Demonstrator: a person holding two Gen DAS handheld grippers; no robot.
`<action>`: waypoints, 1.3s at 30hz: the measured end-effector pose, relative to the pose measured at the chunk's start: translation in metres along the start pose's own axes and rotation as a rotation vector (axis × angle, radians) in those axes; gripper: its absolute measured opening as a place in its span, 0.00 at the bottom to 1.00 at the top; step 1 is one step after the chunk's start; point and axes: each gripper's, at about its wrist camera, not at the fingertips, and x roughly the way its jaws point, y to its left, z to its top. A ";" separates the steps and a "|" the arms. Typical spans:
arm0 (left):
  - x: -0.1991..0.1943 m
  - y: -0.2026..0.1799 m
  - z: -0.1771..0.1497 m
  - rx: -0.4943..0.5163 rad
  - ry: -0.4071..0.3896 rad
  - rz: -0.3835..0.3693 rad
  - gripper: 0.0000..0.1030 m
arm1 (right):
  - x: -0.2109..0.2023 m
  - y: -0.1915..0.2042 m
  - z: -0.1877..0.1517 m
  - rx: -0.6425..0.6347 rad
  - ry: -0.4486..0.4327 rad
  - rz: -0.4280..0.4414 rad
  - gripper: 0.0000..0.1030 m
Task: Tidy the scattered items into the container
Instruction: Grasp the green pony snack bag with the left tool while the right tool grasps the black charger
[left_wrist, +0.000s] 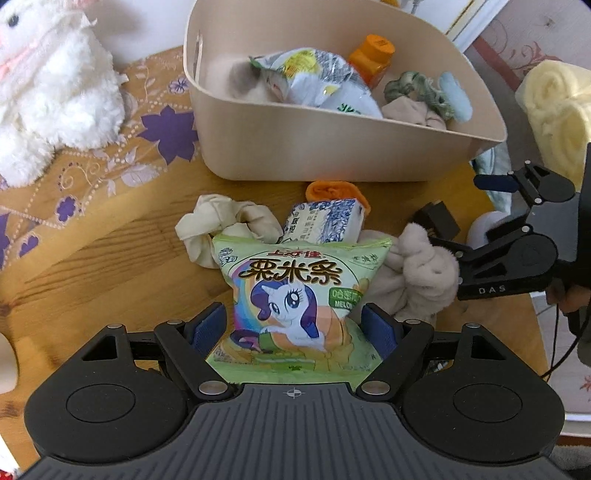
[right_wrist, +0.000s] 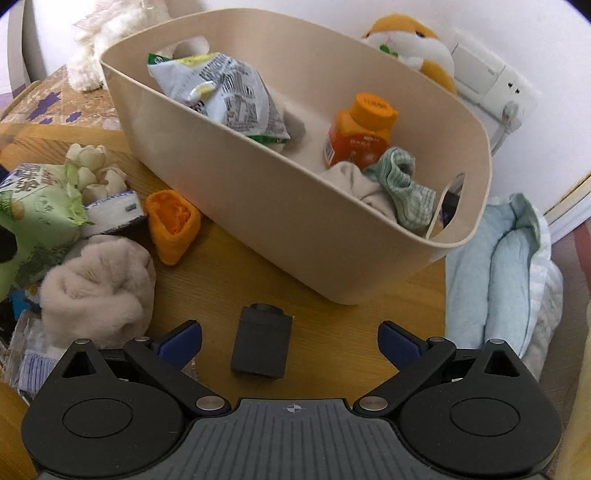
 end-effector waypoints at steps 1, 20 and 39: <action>0.004 0.000 0.001 -0.006 0.007 -0.001 0.79 | 0.002 0.000 0.000 0.001 0.004 0.002 1.00; 0.008 -0.001 -0.001 0.041 -0.021 0.018 0.60 | 0.021 -0.011 -0.007 0.059 0.058 0.082 0.28; -0.067 0.005 -0.002 0.104 -0.154 0.019 0.60 | -0.067 -0.018 -0.003 -0.036 -0.124 0.097 0.28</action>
